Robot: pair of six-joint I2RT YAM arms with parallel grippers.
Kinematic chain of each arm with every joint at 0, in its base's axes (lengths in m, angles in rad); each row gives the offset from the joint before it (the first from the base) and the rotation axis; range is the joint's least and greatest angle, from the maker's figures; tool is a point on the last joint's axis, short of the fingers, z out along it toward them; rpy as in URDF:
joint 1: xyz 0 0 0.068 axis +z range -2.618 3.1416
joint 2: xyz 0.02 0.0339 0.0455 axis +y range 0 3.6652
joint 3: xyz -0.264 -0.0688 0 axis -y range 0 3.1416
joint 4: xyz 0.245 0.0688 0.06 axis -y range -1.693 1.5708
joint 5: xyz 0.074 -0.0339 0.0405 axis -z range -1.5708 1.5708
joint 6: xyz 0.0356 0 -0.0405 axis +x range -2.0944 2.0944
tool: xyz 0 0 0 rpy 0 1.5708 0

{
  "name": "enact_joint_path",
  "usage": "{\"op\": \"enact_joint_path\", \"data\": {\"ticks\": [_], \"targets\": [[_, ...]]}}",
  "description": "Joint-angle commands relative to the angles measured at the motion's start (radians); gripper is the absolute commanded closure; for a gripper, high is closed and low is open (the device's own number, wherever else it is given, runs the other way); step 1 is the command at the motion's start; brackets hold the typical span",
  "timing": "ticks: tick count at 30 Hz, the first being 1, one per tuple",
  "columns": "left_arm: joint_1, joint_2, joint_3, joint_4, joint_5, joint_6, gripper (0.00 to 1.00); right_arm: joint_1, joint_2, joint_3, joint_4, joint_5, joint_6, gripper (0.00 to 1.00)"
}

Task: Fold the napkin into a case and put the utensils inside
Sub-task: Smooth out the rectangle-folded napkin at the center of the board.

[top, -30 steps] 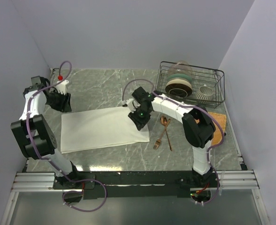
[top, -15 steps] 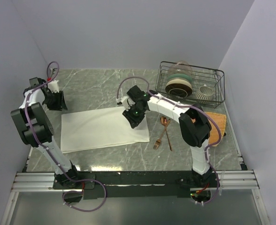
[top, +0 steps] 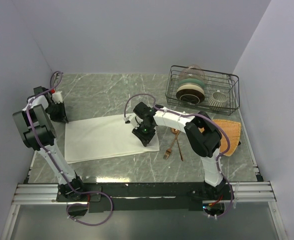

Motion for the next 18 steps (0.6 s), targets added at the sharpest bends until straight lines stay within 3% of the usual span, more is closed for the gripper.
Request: {"op": "enact_joint_path", "data": {"ticks": [1,4,7,9,11,14,18], "targets": [[0.014,0.023,0.070,0.010,-0.035,-0.012,0.91,-0.004,0.020,-0.050,0.024,0.071,-0.023,0.66],[0.017,0.025,0.098,0.005,-0.047,0.000,0.99,-0.004,0.017,-0.056,0.027,0.079,-0.029,0.66],[0.017,0.022,0.098,-0.007,-0.030,0.021,0.96,-0.004,0.014,-0.044,0.023,0.068,-0.025,0.66],[0.017,-0.004,0.084,-0.012,0.031,0.034,0.70,-0.004,0.005,-0.025,0.009,0.042,-0.015,0.62],[0.016,-0.039,0.049,0.011,0.076,0.038,0.53,-0.004,-0.025,0.009,0.007,-0.010,-0.003,0.53],[0.017,-0.122,0.016,0.027,0.145,0.040,0.50,-0.029,-0.089,0.053,0.014,-0.080,0.040,0.41],[0.019,-0.254,-0.033,0.042,0.197,0.061,0.48,-0.110,-0.160,0.075,0.024,-0.108,0.156,0.34]]}}
